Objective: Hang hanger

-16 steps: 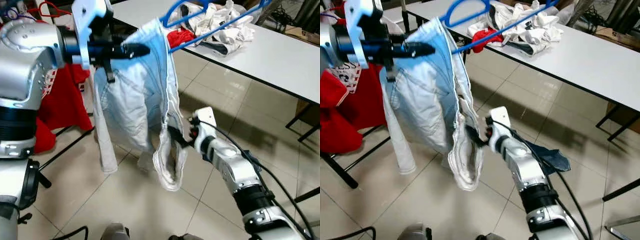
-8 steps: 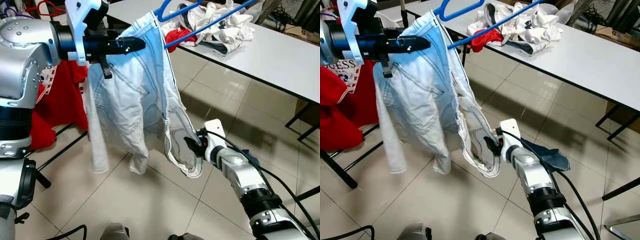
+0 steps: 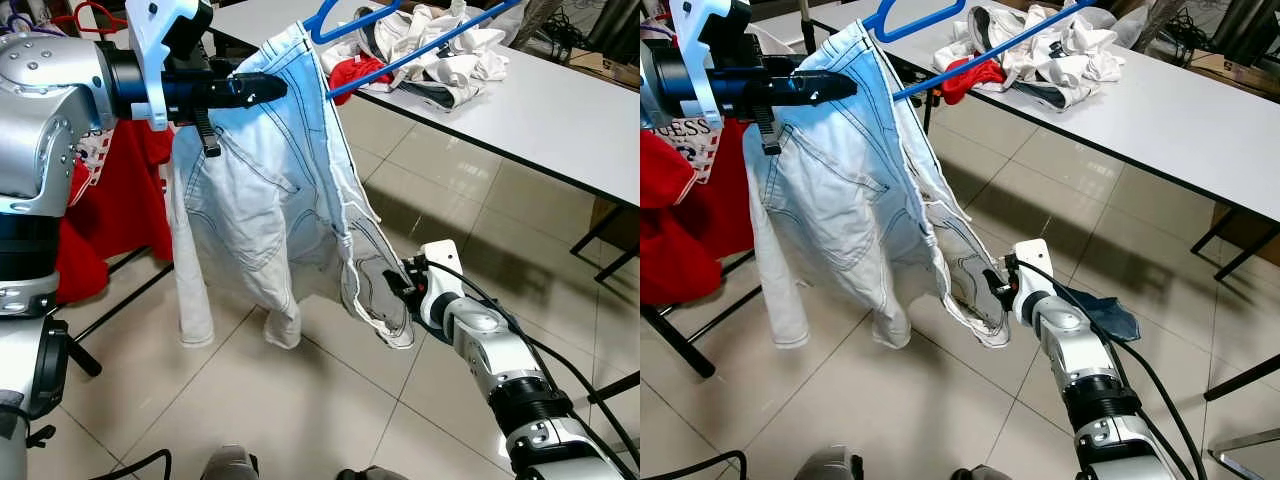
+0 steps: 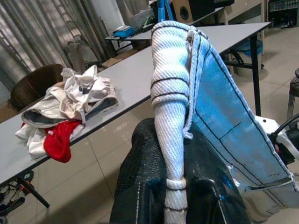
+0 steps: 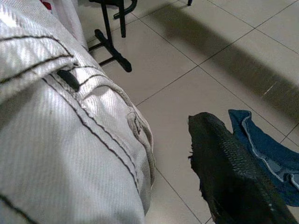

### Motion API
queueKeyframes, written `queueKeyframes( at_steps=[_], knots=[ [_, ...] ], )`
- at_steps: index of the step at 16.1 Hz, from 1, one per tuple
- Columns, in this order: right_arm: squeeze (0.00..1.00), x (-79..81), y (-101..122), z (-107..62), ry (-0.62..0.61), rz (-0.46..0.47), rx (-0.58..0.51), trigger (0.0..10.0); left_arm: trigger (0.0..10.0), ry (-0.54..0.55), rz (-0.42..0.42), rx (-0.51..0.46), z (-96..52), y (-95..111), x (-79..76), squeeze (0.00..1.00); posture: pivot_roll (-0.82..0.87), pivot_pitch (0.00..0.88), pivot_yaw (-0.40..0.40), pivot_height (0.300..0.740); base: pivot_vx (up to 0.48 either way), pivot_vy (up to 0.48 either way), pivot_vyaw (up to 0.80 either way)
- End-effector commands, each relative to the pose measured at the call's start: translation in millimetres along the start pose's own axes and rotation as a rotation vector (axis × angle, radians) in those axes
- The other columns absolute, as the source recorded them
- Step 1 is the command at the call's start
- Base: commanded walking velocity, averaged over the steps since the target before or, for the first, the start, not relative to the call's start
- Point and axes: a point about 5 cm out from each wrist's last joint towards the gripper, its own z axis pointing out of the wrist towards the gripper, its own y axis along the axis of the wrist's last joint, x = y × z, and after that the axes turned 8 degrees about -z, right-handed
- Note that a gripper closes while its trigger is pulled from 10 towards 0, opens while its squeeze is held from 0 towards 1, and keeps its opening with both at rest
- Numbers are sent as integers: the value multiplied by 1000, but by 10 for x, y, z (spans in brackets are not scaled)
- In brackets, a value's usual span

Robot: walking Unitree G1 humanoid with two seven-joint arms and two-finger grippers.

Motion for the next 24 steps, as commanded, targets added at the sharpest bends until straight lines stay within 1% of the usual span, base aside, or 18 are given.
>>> queueKeyframes(
  at_steps=[1,12,13,14,16,17,18,19,20,21,22,23,24],
  knots=[
    [0,-79,-131,-50,-25,20,40,0,0,33,56,-68,-94,184,29,0,188,60,-113,740,0,0,0],
    [0,-79,-131,-50,-25,20,40,0,0,33,56,-68,-94,184,29,0,188,60,-113,740,0,0,0],
    [0,-120,-49,-58,-2,113,-24,0,0,42,39,-51,-109,56,16,0,161,18,-117,740,0,0,0],
    [0,-157,58,-74,33,208,-99,0,0,57,17,-17,-106,-143,-14,0,158,19,-116,740,0,0,0],
    [0,-148,90,-72,47,220,-115,0,0,53,-11,-7,-65,-259,-63,0,154,23,-116,740,0,0,0],
    [0,-122,103,-69,54,218,-118,0,0,44,-57,5,12,-429,-161,0,150,27,-116,740,0,0,0],
    [0,-122,103,-69,54,218,-118,0,0,44,-57,5,12,-429,-161,0,150,27,-116,740,0,0,0],
    [0,-100,111,-73,65,218,-122,0,0,51,-78,35,66,-585,-235,0,145,33,-115,740,0,0,0],
    [0,-96,112,-75,70,219,-124,0,0,58,-83,42,77,-617,-248,0,145,33,-115,740,0,0,0],
    [0,-106,126,-93,81,228,-134,0,0,77,-59,98,96,-812,-318,0,138,33,-111,740,0,0,0],
    [0,-118,130,-100,79,233,-138,0,0,83,-64,111,94,-889,-347,0,134,34,-107,740,0,0,0],
    [0,-155,120,-116,64,245,-139,0,0,103,-105,111,81,-1049,-426,0,125,32,-100,740,0,0,0],
    [0,-175,109,-124,54,252,-136,0,0,105,-126,101,78,-1097,-470,0,118,33,-94,740,0,0,0]
  ],
)
